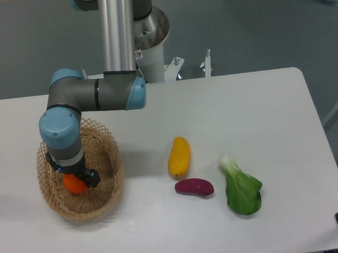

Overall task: Pick up the orange from the basket
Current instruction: 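Lower the gripper into the basket around the orange, then close the gripper on the orange and lift it, then carry the held orange out of the basket toward the bok choy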

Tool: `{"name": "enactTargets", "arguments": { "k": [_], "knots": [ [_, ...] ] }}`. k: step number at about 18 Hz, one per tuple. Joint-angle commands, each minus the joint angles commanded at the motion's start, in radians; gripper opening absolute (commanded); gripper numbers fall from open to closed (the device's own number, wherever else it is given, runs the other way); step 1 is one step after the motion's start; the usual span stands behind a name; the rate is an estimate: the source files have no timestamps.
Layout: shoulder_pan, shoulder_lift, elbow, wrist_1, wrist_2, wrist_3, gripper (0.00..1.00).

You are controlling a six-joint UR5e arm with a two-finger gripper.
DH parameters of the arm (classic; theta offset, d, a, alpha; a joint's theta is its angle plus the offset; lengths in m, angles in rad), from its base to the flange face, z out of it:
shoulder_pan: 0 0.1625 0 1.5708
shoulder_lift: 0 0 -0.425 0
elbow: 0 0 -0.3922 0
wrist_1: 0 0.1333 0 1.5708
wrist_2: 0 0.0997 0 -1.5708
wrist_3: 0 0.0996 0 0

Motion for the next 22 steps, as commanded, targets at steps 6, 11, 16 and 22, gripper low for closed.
{"name": "enactTargets", "arguments": {
  "k": [6, 11, 16, 22],
  "knots": [
    [0.002, 0.021, 0.018, -0.005, 0.0, -0.003, 0.44],
    [0.008, 0.066, 0.017, -0.006, -0.001, 0.008, 0.44],
    [0.083, 0.132, 0.018, -0.001, -0.001, 0.015, 0.44],
    [0.201, 0.155, 0.025, -0.009, -0.005, 0.093, 0.44]
  ]
}}
